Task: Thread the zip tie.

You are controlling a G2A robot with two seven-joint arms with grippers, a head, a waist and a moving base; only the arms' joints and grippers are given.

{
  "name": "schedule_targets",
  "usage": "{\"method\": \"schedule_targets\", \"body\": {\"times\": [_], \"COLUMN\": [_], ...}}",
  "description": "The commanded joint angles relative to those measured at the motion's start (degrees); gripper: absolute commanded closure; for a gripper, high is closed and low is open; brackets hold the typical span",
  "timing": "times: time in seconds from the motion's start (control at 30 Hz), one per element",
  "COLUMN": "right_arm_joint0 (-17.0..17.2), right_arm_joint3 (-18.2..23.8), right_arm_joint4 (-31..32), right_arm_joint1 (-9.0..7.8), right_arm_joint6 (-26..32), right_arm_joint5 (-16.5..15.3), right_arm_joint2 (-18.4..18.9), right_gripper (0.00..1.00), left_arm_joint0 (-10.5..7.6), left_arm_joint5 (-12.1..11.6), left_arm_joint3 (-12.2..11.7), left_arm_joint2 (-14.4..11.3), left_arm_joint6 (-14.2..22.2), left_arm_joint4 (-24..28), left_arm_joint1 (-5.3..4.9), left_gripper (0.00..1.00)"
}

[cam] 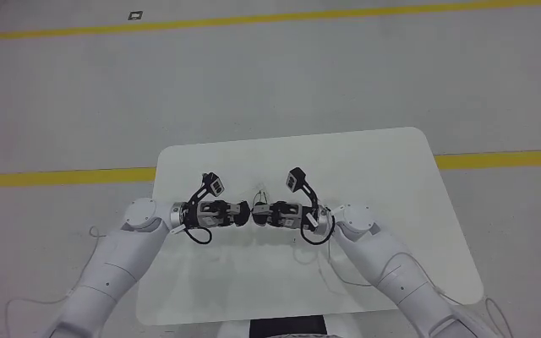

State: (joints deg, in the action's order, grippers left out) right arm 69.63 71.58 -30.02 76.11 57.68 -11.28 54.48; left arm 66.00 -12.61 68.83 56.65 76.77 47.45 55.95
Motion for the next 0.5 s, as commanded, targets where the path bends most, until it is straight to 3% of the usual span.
{"method": "schedule_targets", "body": {"times": [0.0, 0.27, 0.4, 0.47], "right_arm_joint0": [-0.1, -0.2, -0.3, -0.3], "right_arm_joint3": [0.0, 0.0, 0.0, 0.0], "right_arm_joint4": [-0.1, -0.1, 0.0, 0.0], "right_arm_joint1": [0.01, -0.05, -0.08, -0.1], "right_arm_joint6": [0.0, 0.1, 0.1, 0.0], "right_arm_joint5": [-0.2, -0.3, -0.1, -0.1], "right_arm_joint2": [-0.1, -0.3, -0.4, -0.5], "right_gripper": [1.0, 1.0, 1.0, 1.0], "left_arm_joint0": [-0.02, -0.06, -0.08, -0.1], "left_arm_joint5": [0.0, 0.0, 0.1, 0.1], "left_arm_joint3": [0.0, -0.1, -0.1, -0.1], "left_arm_joint2": [0.0, -0.1, -0.1, -0.1], "left_arm_joint6": [0.0, 0.2, 0.3, 0.3], "left_arm_joint4": [0.0, 0.0, -0.1, -0.1], "left_arm_joint1": [0.01, 0.06, 0.08, 0.1], "left_gripper": [0.93, 0.91, 1.0, 1.0]}}
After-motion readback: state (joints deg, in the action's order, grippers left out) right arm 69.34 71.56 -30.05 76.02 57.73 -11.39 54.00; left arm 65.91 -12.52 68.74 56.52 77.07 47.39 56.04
